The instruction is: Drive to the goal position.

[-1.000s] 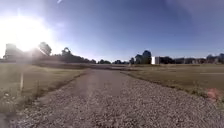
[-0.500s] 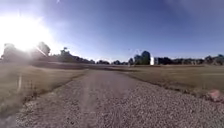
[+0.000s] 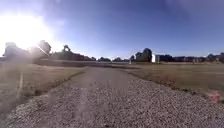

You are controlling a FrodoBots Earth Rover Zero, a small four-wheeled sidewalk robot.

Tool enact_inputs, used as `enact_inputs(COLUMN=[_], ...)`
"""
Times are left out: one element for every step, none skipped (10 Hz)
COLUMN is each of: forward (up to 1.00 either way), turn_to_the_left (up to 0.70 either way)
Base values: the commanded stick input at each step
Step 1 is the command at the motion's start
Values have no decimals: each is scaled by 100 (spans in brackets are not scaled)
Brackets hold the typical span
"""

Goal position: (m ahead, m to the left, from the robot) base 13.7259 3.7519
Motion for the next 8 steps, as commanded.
enact_inputs(forward=[50,50,50,50,50,50,50,50], turn_to_the_left=[0,0,0,0,0,23,50,50])
